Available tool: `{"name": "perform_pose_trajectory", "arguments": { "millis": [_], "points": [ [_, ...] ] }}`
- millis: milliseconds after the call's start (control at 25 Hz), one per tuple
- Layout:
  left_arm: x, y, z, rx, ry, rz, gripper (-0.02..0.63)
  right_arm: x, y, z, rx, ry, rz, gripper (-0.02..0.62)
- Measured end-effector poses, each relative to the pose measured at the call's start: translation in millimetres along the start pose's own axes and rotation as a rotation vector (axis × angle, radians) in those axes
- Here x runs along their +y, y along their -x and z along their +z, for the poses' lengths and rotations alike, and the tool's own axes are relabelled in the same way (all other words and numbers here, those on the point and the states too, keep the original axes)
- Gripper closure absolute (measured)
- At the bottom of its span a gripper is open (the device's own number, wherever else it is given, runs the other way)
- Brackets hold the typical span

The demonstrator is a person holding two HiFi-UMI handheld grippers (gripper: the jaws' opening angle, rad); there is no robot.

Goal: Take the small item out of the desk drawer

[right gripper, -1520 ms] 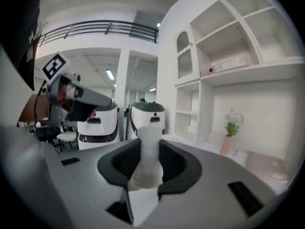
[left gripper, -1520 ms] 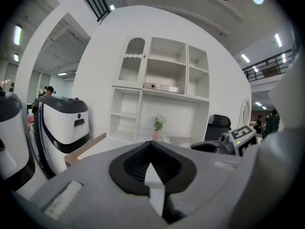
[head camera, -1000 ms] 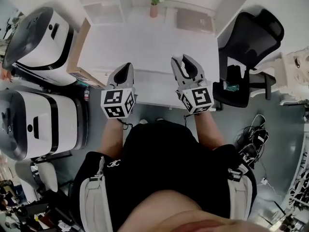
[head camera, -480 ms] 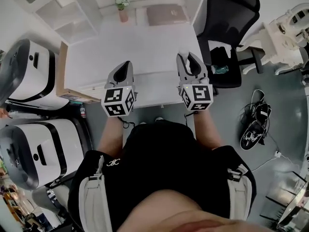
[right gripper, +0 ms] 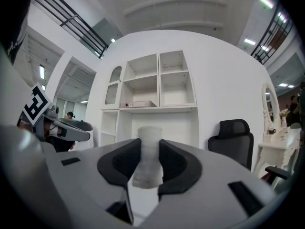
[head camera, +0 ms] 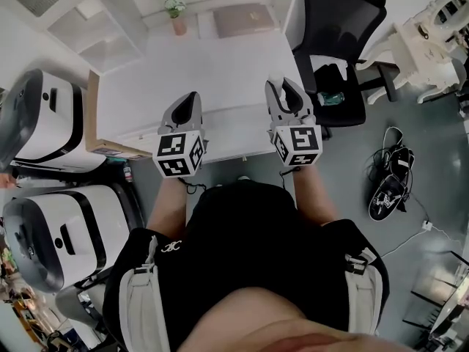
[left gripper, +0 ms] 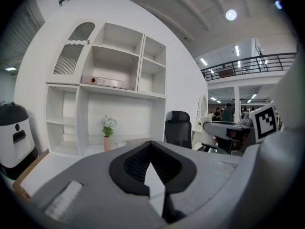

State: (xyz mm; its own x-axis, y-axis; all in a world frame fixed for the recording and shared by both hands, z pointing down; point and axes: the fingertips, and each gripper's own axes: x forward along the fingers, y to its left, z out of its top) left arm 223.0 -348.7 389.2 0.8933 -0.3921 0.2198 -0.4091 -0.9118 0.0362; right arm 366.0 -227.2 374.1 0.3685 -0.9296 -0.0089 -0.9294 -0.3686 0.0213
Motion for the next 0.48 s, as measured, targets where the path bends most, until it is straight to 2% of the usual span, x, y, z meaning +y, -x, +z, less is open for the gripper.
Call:
{"name": "perform_pose_trajectory", "arguments": {
  "millis": [480],
  "points": [
    [4, 16, -3, -0.003, 0.008, 0.021, 0.594, 6, -1, -8, 0.031, -0.007, 0.009, 0.477]
  ]
}}
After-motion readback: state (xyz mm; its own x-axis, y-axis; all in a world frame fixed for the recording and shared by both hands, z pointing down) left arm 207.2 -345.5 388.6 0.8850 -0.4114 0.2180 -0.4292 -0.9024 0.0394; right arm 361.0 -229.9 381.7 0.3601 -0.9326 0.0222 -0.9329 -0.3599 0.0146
